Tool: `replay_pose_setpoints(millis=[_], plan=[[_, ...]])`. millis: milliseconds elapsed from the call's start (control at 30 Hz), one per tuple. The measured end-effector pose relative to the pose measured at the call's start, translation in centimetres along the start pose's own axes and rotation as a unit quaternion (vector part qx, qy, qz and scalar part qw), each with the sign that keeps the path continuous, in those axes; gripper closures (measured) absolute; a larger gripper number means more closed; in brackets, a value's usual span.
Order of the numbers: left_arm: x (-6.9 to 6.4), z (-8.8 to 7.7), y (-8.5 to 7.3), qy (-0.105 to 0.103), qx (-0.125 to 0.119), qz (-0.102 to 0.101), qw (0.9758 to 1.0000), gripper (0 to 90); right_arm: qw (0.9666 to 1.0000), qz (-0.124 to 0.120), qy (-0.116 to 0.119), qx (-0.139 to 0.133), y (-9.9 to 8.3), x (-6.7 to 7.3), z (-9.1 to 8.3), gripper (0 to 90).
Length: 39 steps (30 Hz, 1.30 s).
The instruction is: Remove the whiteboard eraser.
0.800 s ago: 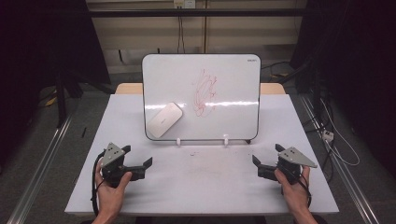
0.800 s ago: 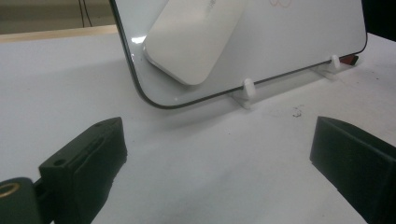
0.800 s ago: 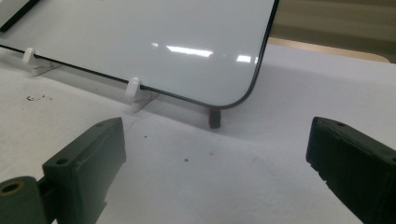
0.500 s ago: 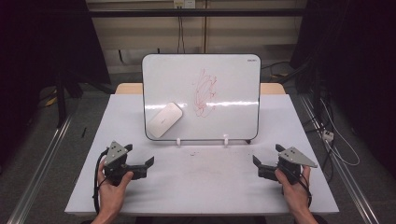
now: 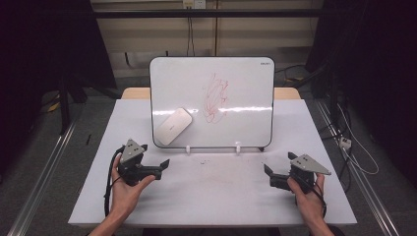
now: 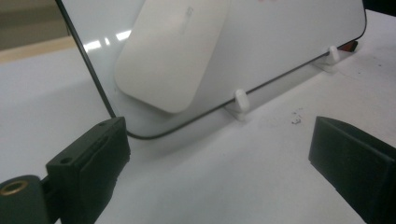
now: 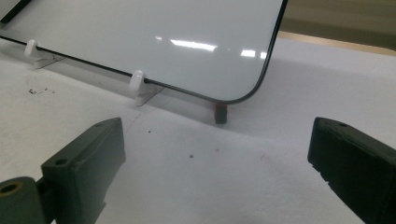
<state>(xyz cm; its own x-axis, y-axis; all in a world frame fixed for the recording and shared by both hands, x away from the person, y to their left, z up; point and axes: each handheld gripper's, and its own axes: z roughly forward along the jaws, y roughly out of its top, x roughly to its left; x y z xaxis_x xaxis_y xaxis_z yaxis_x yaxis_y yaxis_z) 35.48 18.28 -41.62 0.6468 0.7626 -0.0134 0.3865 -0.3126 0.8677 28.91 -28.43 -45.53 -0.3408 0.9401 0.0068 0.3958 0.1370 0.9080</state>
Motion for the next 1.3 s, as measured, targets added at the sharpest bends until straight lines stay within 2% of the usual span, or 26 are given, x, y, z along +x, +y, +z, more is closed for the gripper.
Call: replay_pose_setpoints(millis=[67,133,167,200,433,500,567,600,633,733,767,800,833,900,967,1100,1167,1267,1300], plan=[[-0.1,0.3,0.7,0.004,0.004,0.015,0.9999,5.2,1.0000,0.000,0.000,0.001,0.0,0.0,0.0,4.1],[-0.2,0.7,1.2,0.004,0.006,0.018,0.9998,5.0,1.0000,-0.002,0.000,0.002,0.0,0.1,0.1,4.1],[-0.1,1.3,1.7,0.003,0.013,0.028,0.9995,4.9,1.0000,-0.002,0.000,0.002,0.0,0.1,0.1,4.2],[-0.1,1.4,2.0,0.003,0.019,0.028,0.9994,4.9,1.0000,-0.003,0.000,0.002,0.0,0.1,0.1,4.2],[-0.3,2.5,3.6,0.013,0.018,0.056,0.9982,6.0,1.0000,-0.003,0.003,0.002,0.0,0.2,0.1,4.0],[-0.3,2.8,4.3,0.023,0.027,0.079,0.9963,6.2,1.0000,-0.003,0.003,0.002,0.0,0.0,0.1,4.0],[-0.3,3.0,4.9,0.025,0.037,0.091,0.9948,6.5,1.0000,-0.001,0.003,0.002,0.0,0.0,0.1,4.0],[-0.3,3.3,5.1,0.028,0.032,0.091,0.9949,6.6,1.0000,0.000,0.003,0.002,0.0,0.0,0.1,4.0],[-0.4,3.5,5.3,0.035,0.034,0.097,0.9941,6.9,1.0000,-0.001,0.003,0.002,0.0,0.0,0.1,4.0],[-0.6,4.3,5.9,0.053,0.033,0.126,0.9900,7.3,1.0000,-0.003,0.006,0.003,0.0,0.1,0.2,4.0],[-0.7,4.6,6.1,0.058,0.026,0.128,0.9897,7.7,1.0000,-0.005,0.007,0.003,0.0,0.2,0.2,4.0],[-0.6,4.8,6.4,0.060,0.034,0.142,0.9874,7.8,0.9999,-0.005,0.008,0.003,0.0,0.2,0.2,4.0],[-0.8,5.0,6.7,0.064,0.030,0.144,0.9871,8.0,0.9999,-0.006,0.009,0.003,0.0,0.2,0.2,4.0],[-1.0,5.3,7.2,0.066,0.035,0.165,0.9835,8.3,0.9999,-0.006,0.009,0.004,0.0,0.2,0.2,3.9],[-1.2,5.7,7.6,0.076,0.028,0.182,0.9801,10.9,0.9999,-0.005,0.008,0.005,0.0,0.1,0.2,3.9],[-1.4,6.6,7.7,0.068,0.027,0.179,0.9812,12.8,0.9999,-0.004,0.009,0.006,0.0,0.0,0.3,4.0],[-1.4,7.0,7.6,0.070,0.029,0.187,0.9794,14.4,0.9999,-0.006,0.009,0.007,0.0,0.1,0.3,4.0],[-1.3,7.5,7.5,0.068,0.034,0.187,0.9793,17.1,0.9999,-0.007,0.009,0.006,0.0,0.1,0.2,4.0],[-1.3,7.5,7.5,0.069,0.039,0.191,0.9784,16.4,0.9999,-0.006,0.008,0.006,0.0,0.1,0.2,3.9]])
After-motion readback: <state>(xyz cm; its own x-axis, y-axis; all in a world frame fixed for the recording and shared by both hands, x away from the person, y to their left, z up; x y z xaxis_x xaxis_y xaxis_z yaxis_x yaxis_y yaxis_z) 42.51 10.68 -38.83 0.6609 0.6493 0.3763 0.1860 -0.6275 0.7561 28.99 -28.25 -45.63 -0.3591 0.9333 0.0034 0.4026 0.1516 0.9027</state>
